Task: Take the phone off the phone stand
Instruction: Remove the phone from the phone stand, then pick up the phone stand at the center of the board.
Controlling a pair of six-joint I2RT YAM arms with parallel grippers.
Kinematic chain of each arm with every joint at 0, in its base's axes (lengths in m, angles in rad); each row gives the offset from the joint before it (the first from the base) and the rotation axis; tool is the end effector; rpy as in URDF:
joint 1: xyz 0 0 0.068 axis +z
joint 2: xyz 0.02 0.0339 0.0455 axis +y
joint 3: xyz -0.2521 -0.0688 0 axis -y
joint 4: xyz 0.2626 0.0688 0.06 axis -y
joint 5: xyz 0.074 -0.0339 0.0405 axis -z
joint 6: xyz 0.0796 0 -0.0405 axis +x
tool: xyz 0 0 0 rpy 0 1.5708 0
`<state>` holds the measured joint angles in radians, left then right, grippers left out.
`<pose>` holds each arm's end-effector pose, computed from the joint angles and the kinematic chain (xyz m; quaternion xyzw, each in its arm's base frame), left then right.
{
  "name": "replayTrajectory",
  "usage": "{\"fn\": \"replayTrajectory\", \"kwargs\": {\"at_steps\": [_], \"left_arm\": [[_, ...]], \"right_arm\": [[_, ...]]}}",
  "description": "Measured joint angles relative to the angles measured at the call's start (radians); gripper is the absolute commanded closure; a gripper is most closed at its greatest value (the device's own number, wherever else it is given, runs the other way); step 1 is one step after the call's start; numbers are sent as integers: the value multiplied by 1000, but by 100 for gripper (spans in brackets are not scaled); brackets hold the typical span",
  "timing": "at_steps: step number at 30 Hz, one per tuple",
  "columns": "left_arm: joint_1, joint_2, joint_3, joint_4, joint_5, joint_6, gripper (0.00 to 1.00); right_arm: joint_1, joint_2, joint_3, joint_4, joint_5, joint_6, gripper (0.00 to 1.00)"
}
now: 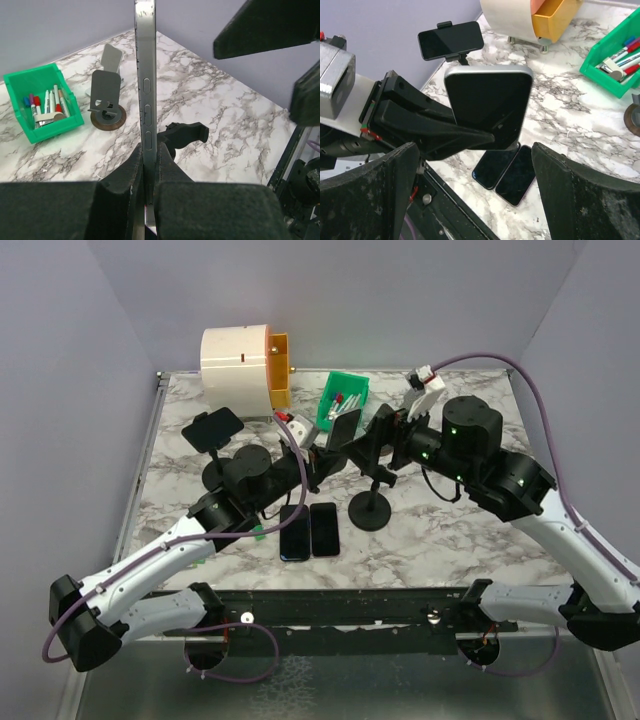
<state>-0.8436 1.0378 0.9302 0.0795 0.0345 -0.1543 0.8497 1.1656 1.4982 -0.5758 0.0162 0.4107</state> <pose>0.2060 -0.2356 0.3578 0.2535 0.6706 -0.3444 0.6061 0.1979 0.2232 0.4507 -0.1666 0.7698 0.3579 0.5015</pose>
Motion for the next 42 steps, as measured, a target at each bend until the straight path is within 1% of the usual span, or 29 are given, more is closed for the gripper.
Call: {"fn": "replayTrajectory", "kwargs": {"at_steps": [5,9,13,16,19,21,26,29,34,38,42], "left_arm": [[0,-66,-50,-3,-58,-14,100],[0,-129,-82,-11,-95,-38,100],[4,-177,-135,0,-95,-107,100],[6,-188,-201,30,-51,-198,100],[6,-188,-280,40,-3,-288,100],[5,-188,-307,31,15,-319,100],[6,-195,-306,-11,19,-302,100],[11,-203,-298,-15,14,-270,100],[33,-225,-300,-13,7,-258,100],[74,-232,-333,17,26,-303,100],[96,-239,-377,22,37,-350,100]], "right_arm": [[0,-106,-86,34,5,-42,1],[0,-243,-219,117,29,-97,3],[0,-352,-364,176,100,-124,4],[0,-386,-443,182,180,-114,7],[0,-388,-507,168,272,-73,9],[0,-380,-548,156,322,-36,12],[0,-359,-583,106,407,50,17],[0,-332,-583,97,439,90,20],[0,-279,-584,84,466,125,30],[0,-237,-584,83,476,142,36],[0,-194,-584,81,485,151,37]]}}
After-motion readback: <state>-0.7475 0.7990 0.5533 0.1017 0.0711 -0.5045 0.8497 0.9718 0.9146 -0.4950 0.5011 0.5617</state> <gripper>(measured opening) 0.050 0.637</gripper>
